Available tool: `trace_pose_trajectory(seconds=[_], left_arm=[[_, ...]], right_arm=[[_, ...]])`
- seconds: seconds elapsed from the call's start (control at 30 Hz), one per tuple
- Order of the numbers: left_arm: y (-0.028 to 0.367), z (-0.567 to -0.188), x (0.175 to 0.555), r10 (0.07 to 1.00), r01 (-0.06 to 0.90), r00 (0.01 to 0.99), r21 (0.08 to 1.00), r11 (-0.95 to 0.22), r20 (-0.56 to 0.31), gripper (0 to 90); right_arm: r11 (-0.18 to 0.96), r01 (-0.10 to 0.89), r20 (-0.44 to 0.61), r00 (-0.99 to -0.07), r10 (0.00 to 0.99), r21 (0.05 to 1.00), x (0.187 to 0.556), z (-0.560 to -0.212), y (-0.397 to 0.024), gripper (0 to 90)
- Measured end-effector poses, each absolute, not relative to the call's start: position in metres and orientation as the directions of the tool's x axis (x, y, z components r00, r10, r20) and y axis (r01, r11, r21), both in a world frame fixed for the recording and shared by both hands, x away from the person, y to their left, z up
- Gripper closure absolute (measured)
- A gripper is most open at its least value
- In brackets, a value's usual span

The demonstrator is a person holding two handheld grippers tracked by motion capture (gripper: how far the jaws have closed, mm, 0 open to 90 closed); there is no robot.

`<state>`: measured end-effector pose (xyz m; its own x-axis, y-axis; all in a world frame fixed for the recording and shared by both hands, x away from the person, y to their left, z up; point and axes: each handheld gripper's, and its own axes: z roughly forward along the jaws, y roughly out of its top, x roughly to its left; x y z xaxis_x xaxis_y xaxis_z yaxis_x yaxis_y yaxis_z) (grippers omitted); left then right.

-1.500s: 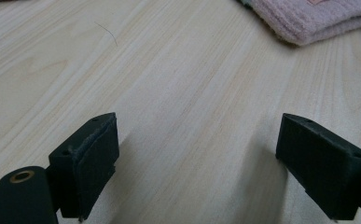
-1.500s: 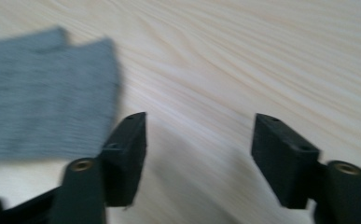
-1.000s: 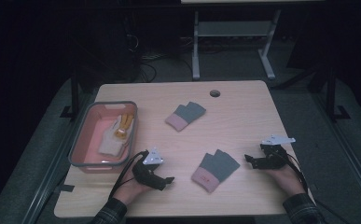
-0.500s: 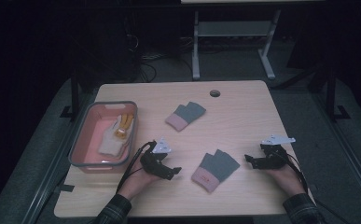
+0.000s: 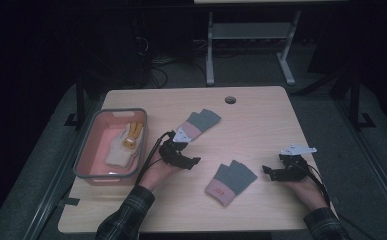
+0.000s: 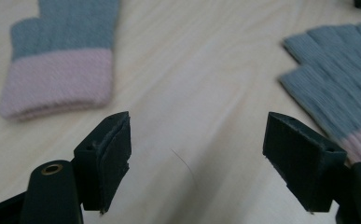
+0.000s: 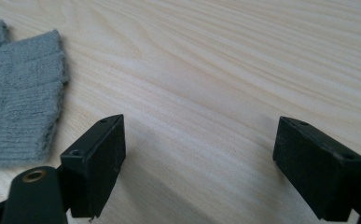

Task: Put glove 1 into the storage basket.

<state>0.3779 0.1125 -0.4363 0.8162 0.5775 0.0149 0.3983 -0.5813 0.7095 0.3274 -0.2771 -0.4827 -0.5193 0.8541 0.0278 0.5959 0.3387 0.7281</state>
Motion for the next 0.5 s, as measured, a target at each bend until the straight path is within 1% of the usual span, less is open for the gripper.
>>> trace_pose_trajectory(seconds=[0.07, 0.13, 0.17, 0.33, 0.5], left_arm=[[0.110, -0.435, 0.385, 0.579, 0.397, 0.815, 0.710, -0.581, 0.017, 26.5], [0.106, -0.432, 0.395, 0.581, 0.395, 0.814, 0.708, -0.585, 0.026, 27.4], [0.104, -0.432, 0.399, 0.583, 0.392, 0.812, 0.712, -0.583, 0.031, 29.7], [0.100, -0.427, 0.422, 0.597, 0.391, 0.801, 0.708, -0.588, 0.053, 32.0], [0.095, -0.425, 0.446, 0.607, 0.397, 0.793, 0.708, -0.584, 0.056, 33.7]], right_arm=[[0.339, 0.596, 0.028, -0.519, 0.854, 0.728, 0.327, -0.483, -0.277, 16.5], [0.338, 0.597, 0.029, -0.519, 0.854, 0.728, 0.327, -0.483, -0.277, 16.5], [0.339, 0.596, 0.028, -0.519, 0.854, 0.728, 0.327, -0.483, -0.277, 16.5], [0.338, 0.596, 0.028, -0.519, 0.854, 0.728, 0.327, -0.483, -0.277, 16.5], [0.338, 0.597, 0.028, -0.518, 0.855, 0.728, 0.328, -0.483, -0.277, 16.5]])
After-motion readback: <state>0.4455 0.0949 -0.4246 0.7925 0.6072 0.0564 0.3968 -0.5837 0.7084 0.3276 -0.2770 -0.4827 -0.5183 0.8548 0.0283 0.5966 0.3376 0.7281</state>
